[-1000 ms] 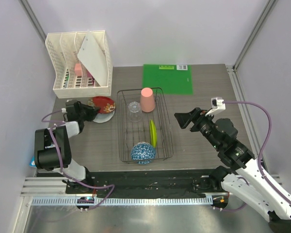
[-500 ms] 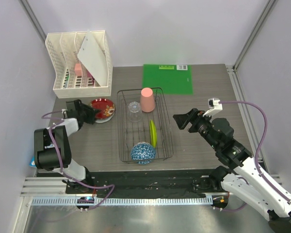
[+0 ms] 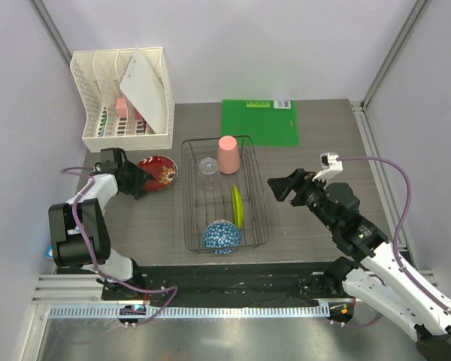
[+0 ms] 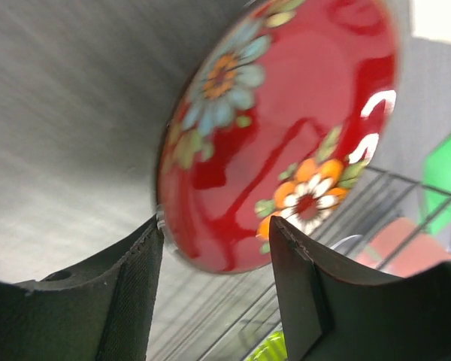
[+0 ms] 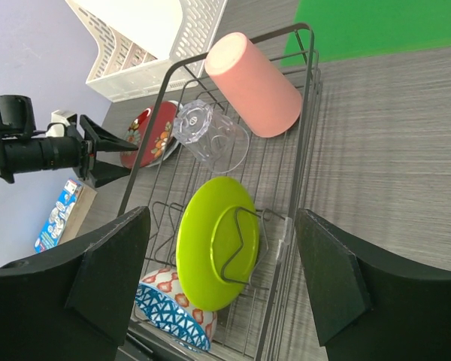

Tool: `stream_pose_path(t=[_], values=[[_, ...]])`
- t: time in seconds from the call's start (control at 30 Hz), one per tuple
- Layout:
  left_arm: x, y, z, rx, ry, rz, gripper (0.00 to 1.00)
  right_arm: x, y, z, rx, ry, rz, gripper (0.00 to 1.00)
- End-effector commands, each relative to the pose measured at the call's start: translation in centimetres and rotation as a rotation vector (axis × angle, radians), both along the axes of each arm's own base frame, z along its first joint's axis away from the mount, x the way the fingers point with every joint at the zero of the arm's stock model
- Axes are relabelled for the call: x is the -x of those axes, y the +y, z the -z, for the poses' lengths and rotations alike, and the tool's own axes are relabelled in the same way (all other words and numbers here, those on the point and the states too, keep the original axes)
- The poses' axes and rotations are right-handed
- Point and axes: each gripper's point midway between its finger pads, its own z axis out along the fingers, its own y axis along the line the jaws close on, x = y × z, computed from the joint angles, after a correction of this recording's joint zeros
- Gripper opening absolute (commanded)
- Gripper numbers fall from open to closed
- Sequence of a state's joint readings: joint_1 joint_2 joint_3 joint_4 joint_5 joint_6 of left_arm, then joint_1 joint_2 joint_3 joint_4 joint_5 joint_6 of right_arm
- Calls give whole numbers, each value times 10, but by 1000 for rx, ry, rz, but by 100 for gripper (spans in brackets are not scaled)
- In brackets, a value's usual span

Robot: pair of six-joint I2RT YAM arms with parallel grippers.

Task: Unload the mixed dishes from the dish rack
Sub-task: Place the plate at the center of the board, then pick up the plate from the dish rack.

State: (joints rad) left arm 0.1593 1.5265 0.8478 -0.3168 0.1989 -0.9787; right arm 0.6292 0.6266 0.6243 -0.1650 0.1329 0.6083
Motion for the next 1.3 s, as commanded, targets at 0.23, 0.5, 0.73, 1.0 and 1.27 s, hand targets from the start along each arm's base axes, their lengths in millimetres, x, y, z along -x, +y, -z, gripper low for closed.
stream_pose_path(t=[0.23, 0.5, 0.73, 1.0, 1.27], values=[[40, 3, -19, -55, 70, 26, 59, -3, 15, -6, 0, 1, -63, 83], [45, -1, -110, -153, -218, -8, 60, -16, 47, 20, 220, 161, -199, 83], [59, -24, -144, -220, -352, 65, 60, -19, 67, 44, 540, 227, -134, 83], [70, -38, -131, -246, -351, 132, 60, -15, 81, 75, 688, 309, -113, 83], [73, -47, -113, -225, -324, 171, 59, -21, 94, 119, 763, 378, -123, 79]])
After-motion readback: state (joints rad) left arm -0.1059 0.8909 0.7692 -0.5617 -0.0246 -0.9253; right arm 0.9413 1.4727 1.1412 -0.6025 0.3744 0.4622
